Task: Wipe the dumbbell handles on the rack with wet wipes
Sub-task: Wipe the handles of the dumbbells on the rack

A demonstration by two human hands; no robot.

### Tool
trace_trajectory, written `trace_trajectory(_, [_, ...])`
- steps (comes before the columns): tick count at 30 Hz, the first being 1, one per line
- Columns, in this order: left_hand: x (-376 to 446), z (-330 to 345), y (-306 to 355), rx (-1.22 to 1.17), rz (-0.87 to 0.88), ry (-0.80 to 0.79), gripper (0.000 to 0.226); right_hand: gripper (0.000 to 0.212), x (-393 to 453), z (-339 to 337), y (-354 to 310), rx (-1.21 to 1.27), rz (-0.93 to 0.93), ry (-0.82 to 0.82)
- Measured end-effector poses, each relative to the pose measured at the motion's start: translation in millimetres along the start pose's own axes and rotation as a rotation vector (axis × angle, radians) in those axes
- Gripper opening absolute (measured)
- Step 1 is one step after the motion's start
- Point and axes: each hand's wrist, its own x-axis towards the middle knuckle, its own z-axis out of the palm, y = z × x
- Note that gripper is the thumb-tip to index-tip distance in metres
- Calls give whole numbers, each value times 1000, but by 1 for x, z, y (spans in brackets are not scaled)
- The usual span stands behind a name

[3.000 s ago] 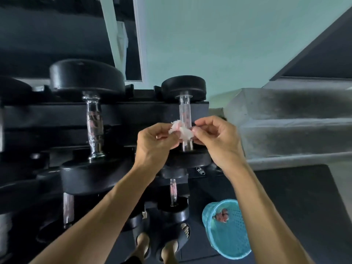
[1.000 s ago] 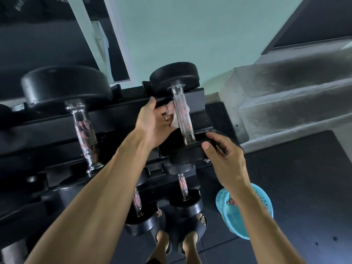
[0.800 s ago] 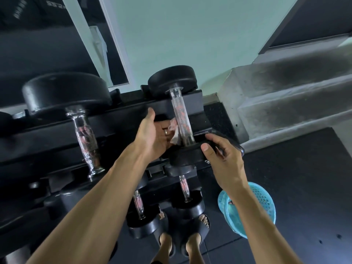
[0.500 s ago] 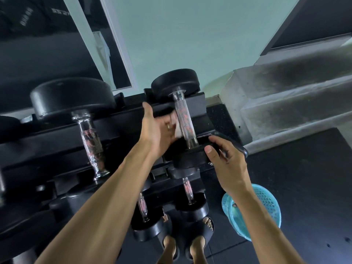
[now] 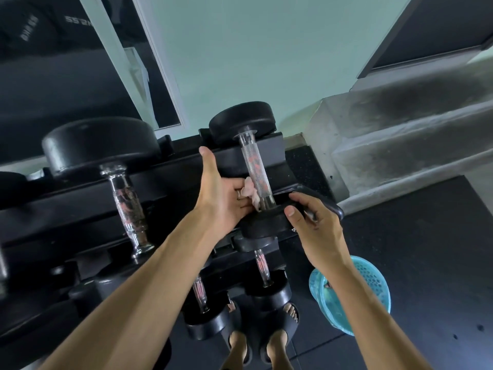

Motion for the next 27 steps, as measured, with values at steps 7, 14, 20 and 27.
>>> trace_trajectory(7, [2, 14, 10, -57, 166, 26, 83, 25, 1, -2, 2, -14, -11, -9])
trace_trajectory(14, [-9, 28, 5, -99, 355, -6, 96, 23, 5, -6, 5, -20, -44, -41])
trace_trajectory(20, [-6, 32, -8, 131, 427, 47, 80, 22, 12, -9, 15, -1, -92, -98])
trace_trajectory(27, [-2, 46, 28, 58, 419, 116, 74, 21, 21, -19, 16, -68, -134, -198])
